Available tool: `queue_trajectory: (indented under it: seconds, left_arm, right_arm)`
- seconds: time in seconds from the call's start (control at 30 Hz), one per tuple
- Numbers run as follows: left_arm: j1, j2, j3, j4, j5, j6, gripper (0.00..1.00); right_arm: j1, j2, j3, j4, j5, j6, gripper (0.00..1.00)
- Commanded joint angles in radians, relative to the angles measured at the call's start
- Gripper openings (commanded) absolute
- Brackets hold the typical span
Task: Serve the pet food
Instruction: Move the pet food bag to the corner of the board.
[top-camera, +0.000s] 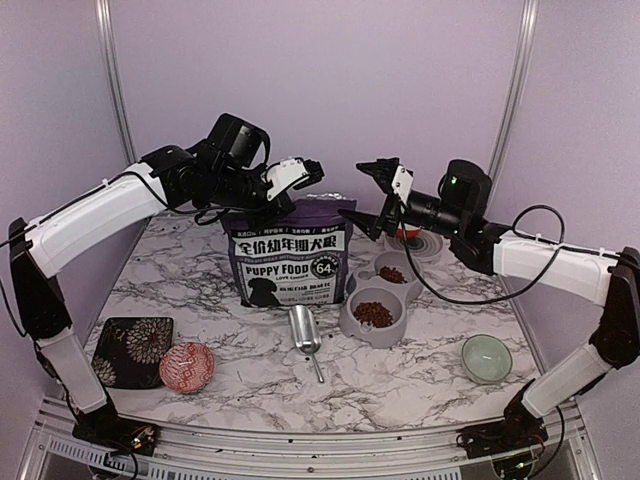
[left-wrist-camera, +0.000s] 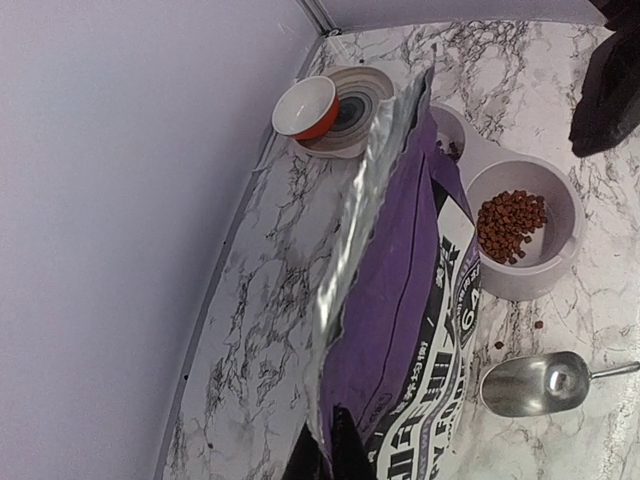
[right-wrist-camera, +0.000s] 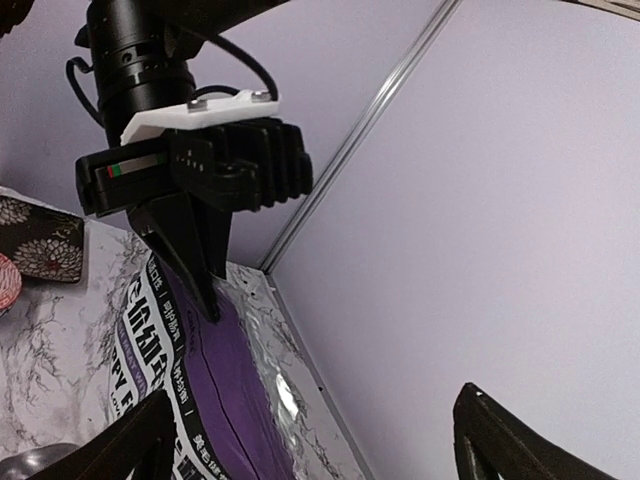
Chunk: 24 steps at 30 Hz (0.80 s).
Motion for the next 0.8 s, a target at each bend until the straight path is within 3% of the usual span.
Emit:
queue_trajectory:
  seconds: [0.0,0.3,0.77]
  left_arm:
    - [0.006,-0.013,0.118,0.097,-0.14,-0.023,0.0]
    - [0.026,0.016,0.19,0.141,-0.286,-0.022,0.0]
    - [0.157,0.014,0.24,0.226,-0.424,-0.058,0.0]
  right_arm:
    - [-0.005,-0.03,-0.003,0.187,0.146,0.15,0.93]
    - [-0.005,-0.053,-0.061,0.273,0.256,0.194,0.95]
    - [-0.004,-0.04,-0.08,0.312,0.295,0.22,0.95]
